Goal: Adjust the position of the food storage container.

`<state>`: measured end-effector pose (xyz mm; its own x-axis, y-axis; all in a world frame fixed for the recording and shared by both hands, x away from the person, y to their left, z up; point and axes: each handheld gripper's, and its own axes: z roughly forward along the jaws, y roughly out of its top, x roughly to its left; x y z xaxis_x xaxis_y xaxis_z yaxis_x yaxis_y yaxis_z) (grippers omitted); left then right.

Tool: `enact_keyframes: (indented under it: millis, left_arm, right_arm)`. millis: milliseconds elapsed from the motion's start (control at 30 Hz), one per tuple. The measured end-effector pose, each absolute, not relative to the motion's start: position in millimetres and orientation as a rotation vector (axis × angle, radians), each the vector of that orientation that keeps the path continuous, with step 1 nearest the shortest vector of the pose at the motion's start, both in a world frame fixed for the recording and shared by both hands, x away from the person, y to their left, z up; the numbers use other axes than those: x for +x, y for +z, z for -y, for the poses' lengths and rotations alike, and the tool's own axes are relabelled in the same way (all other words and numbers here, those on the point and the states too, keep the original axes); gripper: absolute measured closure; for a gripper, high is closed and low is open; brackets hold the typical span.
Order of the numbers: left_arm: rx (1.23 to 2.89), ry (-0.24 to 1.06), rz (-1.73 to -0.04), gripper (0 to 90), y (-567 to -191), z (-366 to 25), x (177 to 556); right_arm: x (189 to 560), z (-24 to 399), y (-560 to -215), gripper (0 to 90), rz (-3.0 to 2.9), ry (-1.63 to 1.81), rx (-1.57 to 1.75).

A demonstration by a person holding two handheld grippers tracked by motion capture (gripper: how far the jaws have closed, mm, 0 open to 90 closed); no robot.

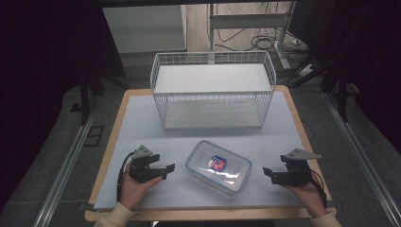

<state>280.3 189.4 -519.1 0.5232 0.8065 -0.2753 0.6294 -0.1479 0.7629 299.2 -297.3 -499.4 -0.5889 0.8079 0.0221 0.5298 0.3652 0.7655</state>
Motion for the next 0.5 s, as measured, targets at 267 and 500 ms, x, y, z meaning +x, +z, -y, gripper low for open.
enact_keyframes:
  millis: [267, 500]
  left_arm:
    - [1.856, 0.274, -1.179, 17.8, -515.8, -191.3, 272.5]
    - [1.854, 0.275, -1.186, 15.8, -515.0, -190.1, 271.8]
  right_arm:
    - [301.2, 298.9, -494.9, 13.6, -2.251, 1.086, 1.16]
    - [300.6, 294.7, -496.0, 13.9, -2.275, 1.072, 1.155]
